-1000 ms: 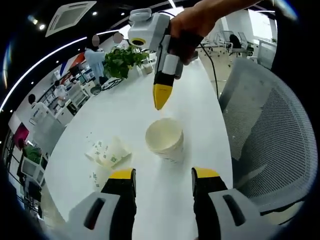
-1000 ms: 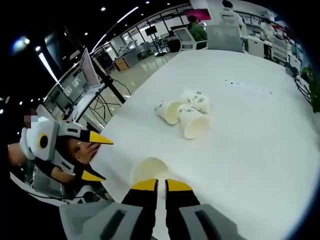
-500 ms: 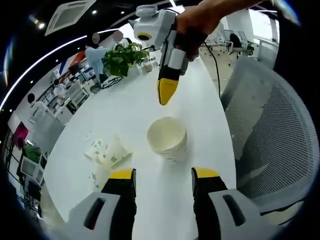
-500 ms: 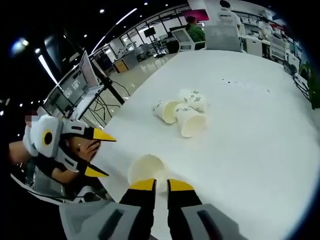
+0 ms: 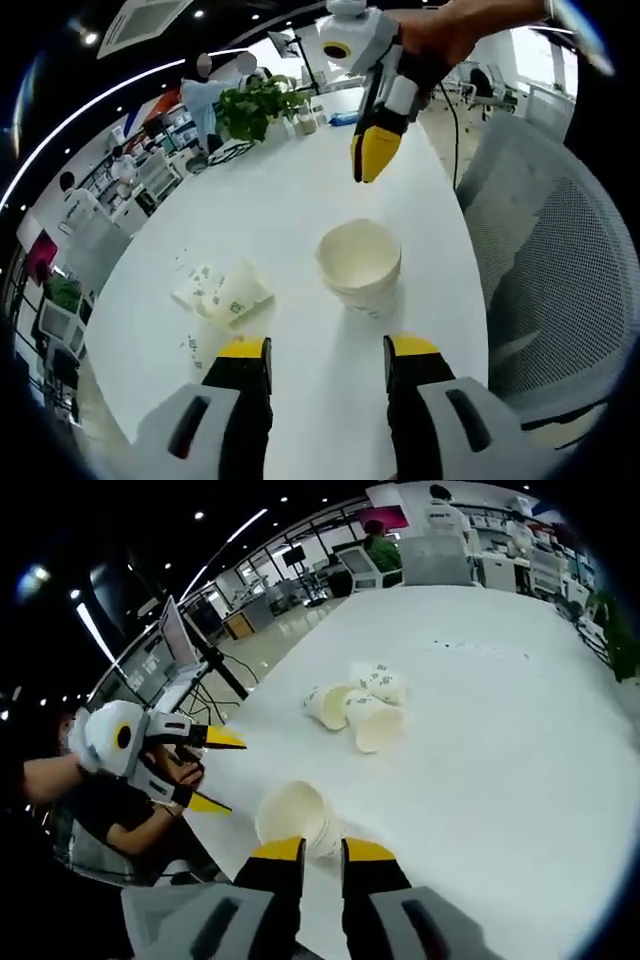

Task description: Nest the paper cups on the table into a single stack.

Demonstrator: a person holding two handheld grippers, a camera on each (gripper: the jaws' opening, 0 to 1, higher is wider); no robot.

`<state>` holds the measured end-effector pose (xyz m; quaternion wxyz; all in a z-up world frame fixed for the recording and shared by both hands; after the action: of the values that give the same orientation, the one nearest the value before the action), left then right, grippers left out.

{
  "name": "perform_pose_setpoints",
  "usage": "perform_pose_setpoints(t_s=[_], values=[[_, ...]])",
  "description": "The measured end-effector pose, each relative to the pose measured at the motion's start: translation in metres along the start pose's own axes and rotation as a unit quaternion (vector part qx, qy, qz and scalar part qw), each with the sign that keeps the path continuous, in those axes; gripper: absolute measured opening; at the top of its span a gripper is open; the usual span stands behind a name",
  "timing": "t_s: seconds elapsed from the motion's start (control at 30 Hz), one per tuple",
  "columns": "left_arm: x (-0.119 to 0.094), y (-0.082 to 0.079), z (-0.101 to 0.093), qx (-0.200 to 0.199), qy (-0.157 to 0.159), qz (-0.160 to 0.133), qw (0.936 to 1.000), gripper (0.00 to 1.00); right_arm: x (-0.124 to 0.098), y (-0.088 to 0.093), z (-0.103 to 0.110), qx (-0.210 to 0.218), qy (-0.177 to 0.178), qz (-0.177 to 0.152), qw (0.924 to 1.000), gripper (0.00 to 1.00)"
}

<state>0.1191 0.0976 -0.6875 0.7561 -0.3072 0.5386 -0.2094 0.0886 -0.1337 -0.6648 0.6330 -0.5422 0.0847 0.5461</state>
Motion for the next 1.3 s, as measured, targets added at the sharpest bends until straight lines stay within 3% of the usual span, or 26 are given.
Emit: perform_pose_setpoints(t_s=[0.13, 0.47, 0.67, 0.97, 1.1, 1.3], values=[[0.005, 0.007, 0.013, -0.004, -0.028, 0.019, 0.9994, 0.55, -0.005, 0.009, -0.002, 0.01, -0.003, -0.004, 0.9999, 0.17], [0.023, 0.019, 0.048, 0.007, -0.039, 0.056, 0.9977, 0.54, -0.027, 0.023, -0.009, 0.053, -0.005, -0.037, 0.9979, 0.22], [0.038, 0.024, 0.085, 0.002, -0.061, 0.061, 0.9962, 0.54, -0.042, 0.031, -0.012, 0.054, 0.006, -0.044, 0.9976, 0.25], [0.057, 0.01, 0.118, 0.001, -0.059, 0.056, 0.9967, 0.55, -0.047, 0.042, -0.011, 0.053, 0.021, -0.048, 0.9972, 0.37], [0.066, 0.015, 0.124, 0.02, -0.049, 0.073, 0.9959, 0.55, -0.044, 0.048, -0.011, 0.044, 0.027, -0.036, 0.998, 0.44], [0.073, 0.016, 0.134, 0.023, -0.036, 0.082, 0.9957, 0.57, -0.043, 0.053, -0.006, 0.039, 0.026, -0.026, 0.9986, 0.45]])
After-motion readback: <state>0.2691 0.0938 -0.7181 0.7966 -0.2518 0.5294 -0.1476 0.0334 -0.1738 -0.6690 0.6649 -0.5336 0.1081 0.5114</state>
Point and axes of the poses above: the point that each gripper's makers call its tool centre point, and the gripper's own axes: x roughly forward along the fingers, z roughly to its left, y roughly out of its underside, the point moved 8 cm from there along -x, roughly backward along the fingers, and after that the axes turned 1 degree about -x, right-handed, at the moved point
